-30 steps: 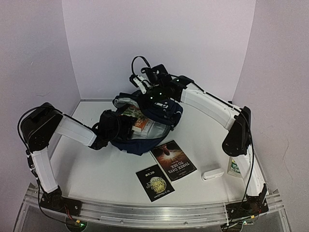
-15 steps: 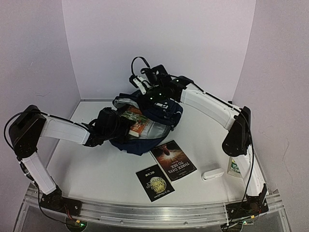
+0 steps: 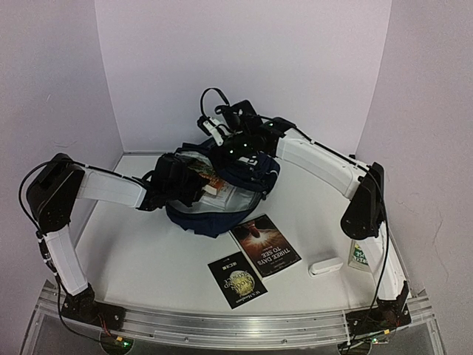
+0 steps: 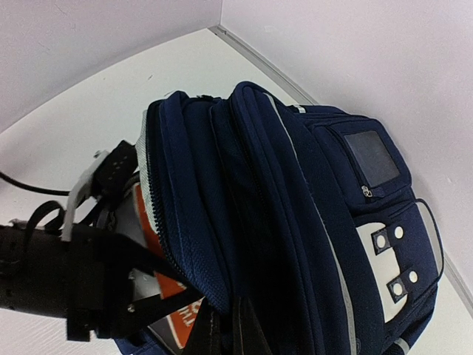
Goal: Pack the student bag
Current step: Place the book in the student bag.
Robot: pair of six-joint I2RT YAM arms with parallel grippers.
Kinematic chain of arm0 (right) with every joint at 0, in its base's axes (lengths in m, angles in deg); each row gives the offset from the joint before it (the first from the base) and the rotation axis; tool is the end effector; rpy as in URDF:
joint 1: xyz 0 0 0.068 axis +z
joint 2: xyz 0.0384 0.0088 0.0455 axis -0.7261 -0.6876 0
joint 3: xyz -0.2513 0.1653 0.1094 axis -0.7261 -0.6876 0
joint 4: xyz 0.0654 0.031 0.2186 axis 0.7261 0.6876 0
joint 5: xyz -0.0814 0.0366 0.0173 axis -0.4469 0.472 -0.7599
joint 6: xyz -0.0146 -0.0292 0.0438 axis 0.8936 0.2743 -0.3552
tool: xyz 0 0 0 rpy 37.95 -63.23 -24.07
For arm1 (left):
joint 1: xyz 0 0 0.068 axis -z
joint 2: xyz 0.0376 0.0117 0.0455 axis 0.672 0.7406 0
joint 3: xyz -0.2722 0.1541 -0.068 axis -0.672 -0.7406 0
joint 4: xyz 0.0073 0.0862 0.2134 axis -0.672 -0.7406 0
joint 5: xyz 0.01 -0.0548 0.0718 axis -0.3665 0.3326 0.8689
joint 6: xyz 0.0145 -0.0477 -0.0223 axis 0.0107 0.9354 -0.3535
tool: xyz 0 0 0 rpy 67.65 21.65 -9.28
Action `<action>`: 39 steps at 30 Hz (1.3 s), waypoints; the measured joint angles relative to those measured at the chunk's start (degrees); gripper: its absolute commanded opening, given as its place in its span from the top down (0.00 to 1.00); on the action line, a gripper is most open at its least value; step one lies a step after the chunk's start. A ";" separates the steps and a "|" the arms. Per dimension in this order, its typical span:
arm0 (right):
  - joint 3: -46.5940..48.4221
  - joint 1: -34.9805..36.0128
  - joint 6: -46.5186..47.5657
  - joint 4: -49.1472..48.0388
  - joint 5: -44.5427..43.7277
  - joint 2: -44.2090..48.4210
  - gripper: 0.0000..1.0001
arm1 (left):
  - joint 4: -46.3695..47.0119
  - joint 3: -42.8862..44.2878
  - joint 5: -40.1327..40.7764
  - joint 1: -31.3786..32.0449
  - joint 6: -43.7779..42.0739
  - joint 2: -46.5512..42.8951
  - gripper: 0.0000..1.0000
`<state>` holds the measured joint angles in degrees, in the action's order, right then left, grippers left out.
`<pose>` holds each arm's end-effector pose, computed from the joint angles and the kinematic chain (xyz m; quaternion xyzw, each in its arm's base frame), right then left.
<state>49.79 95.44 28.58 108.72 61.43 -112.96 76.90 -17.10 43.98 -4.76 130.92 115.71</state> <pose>0.3486 0.4037 0.3598 -0.4484 0.7525 0.1922 0.4424 0.3034 -0.2328 0.2625 -0.3464 0.7753 -0.4664 0.2477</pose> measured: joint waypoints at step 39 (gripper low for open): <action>-2.83 -0.55 -0.33 -0.16 4.81 1.43 1.00 | -7.41 -6.40 5.11 0.60 -3.17 -5.80 0.71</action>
<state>46.96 94.90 28.25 108.56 66.24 -111.53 69.49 -23.50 49.09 -4.15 127.75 109.91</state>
